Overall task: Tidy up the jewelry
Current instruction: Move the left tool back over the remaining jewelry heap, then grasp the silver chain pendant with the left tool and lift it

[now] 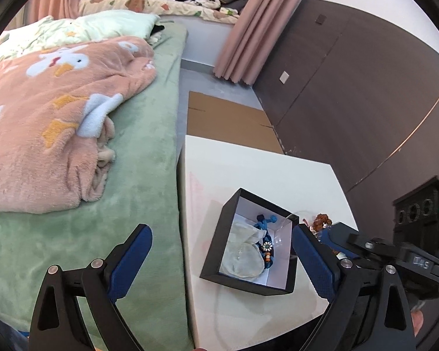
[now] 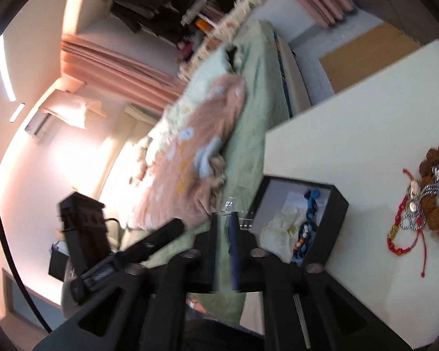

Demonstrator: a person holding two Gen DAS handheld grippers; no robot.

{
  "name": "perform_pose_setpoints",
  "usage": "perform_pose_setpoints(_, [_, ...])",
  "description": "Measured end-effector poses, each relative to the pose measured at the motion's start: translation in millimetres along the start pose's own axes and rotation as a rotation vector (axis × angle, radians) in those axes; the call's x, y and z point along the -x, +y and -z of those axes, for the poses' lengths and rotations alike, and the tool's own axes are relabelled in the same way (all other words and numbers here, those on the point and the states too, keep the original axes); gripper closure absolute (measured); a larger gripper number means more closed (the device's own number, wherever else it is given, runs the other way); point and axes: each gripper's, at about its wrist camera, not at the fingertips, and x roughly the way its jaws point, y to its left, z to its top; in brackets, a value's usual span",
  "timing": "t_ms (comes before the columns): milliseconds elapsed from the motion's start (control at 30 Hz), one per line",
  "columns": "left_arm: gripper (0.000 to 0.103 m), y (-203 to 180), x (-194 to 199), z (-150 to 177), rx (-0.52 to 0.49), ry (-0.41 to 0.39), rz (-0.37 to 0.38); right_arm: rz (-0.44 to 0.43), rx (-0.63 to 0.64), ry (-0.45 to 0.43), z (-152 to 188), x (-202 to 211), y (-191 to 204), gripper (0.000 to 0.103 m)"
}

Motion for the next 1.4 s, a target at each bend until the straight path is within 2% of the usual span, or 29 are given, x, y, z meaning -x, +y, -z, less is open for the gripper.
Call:
perform_pose_setpoints(33, [0.006, 0.1, 1.5, 0.2, 0.0, -0.002, 0.003, 0.014, -0.013, -0.013, 1.2, 2.8, -3.1, 0.022])
perform_pose_setpoints(67, [0.006, -0.4, 2.8, 0.6, -0.001, -0.004, 0.006, 0.034, -0.015, -0.043, 2.5, 9.3, -4.9, 0.02])
perform_pose_setpoints(200, [0.006, -5.9, 3.8, 2.3, -0.015, -0.004, 0.017, 0.03, -0.042, -0.073, 1.6, 33.6, -12.9, 0.02])
perform_pose_setpoints(367, [0.006, -22.3, -0.3, 5.0, -0.044, 0.005, 0.041, 0.102, -0.047, -0.145, 7.1, 74.2, -21.7, 0.02])
perform_pose_setpoints(500, [0.006, -41.2, -3.7, 8.3, -0.084, 0.013, 0.069, 0.201, -0.065, -0.176, 12.3, 100.2, -30.5, 0.02])
perform_pose_setpoints(700, [0.007, -69.6, -12.0, 11.7, -0.121, 0.033, 0.121, 0.242, -0.092, -0.204, 16.0, 131.9, -38.6, 0.02])
perform_pose_setpoints(833, [0.007, -89.4, -18.7, 13.2, -0.151, 0.032, 0.122, 0.278, -0.147, -0.213, 16.3, 147.6, -53.6, 0.02])
perform_pose_setpoints(967, [0.019, -113.4, -28.3, 16.6, -0.208, 0.043, 0.128, 0.324, -0.196, -0.221, 17.2, 159.4, -68.4, 0.02])
perform_pose_setpoints(1167, [0.028, -144.7, -51.5, 24.6, -0.261, 0.09, 0.156, 0.357, -0.275, -0.227, 19.3, 176.4, -89.6, 0.02])
perform_pose_setpoints(1400, [0.04, -172.1, -79.9, 25.8, -0.297, 0.139, 0.17, 0.344, -0.355, -0.217, 19.2, 184.9, -114.5, 0.02])
